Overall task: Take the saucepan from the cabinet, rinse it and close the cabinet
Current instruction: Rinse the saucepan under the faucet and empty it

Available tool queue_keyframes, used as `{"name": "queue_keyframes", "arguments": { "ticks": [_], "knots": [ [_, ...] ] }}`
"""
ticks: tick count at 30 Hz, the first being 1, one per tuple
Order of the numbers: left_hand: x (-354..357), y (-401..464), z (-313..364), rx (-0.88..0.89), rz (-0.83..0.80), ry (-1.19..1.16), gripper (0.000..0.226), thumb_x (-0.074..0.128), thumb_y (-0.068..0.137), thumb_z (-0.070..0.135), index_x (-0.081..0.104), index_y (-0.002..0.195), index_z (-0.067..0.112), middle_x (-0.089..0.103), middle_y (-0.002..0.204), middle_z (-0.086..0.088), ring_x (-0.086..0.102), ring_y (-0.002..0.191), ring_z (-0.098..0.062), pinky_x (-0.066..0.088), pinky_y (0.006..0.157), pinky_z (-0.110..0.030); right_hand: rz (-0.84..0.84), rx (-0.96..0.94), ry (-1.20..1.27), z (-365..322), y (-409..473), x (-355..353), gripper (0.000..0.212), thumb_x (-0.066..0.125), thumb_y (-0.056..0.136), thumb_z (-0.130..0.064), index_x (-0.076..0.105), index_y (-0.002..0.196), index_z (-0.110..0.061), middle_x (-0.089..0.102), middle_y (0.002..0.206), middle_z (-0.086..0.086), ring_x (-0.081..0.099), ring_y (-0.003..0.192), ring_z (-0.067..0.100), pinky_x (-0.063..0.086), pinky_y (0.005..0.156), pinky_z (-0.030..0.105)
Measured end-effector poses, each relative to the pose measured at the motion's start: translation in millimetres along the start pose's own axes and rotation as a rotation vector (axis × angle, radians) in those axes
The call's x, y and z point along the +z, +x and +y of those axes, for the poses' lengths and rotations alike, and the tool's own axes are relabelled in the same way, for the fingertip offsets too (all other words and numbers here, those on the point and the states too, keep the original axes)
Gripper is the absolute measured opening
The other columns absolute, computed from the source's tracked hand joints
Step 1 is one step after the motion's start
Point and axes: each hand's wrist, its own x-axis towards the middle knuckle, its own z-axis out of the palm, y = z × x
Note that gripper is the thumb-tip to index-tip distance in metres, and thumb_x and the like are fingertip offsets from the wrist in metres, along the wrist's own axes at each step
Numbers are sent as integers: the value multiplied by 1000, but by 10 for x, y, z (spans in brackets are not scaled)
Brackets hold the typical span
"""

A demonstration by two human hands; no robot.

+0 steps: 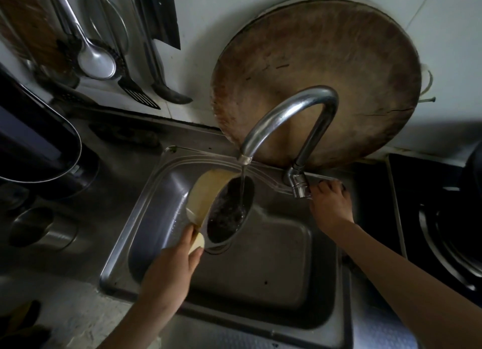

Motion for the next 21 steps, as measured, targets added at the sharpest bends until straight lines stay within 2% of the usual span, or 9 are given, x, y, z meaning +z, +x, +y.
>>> {"name": "queue_keyframes", "arguments": {
  "ticks": [2,6,9,14,18,21],
  "knots": [
    [-97,29,-98,23,34,146,53,39,94,39,24,144,28,54,70,8,59,64,-6,51,61,-21,13,6,14,-5,4,9,35,45,93,-24,48,126,-14,50,133,6,33,128,30,36,98,42],
    [-279,57,-272,140,109,387,59,42,94,36,17,148,31,65,89,2,62,65,-10,54,60,-24,27,15,54,-15,14,27,35,46,93,-30,51,122,-12,53,129,7,34,127,30,37,97,43],
    [-335,65,-343,172,141,483,61,49,92,30,25,148,28,68,92,-6,66,60,-17,58,56,-33,49,14,90,-7,13,40,38,48,92,-36,54,120,-11,55,126,9,36,125,31,37,97,43],
    [-325,73,-383,177,138,504,63,44,93,34,14,149,33,66,98,0,66,66,-13,58,61,-29,70,-30,210,42,-6,73,51,60,84,-42,55,123,-9,56,127,13,39,124,34,39,99,46],
    [-339,57,-425,141,127,453,61,47,92,32,22,148,32,67,90,-2,65,63,-13,58,60,-30,141,-78,347,87,-49,138,60,68,79,-43,55,127,-9,57,128,15,38,125,40,36,104,50],
    [-360,59,-495,151,163,508,63,46,93,33,16,148,36,65,89,2,60,59,-9,55,57,-24,178,-86,369,105,-46,185,59,70,78,-41,57,125,-8,59,125,16,39,123,42,34,105,49]
  ]
}}
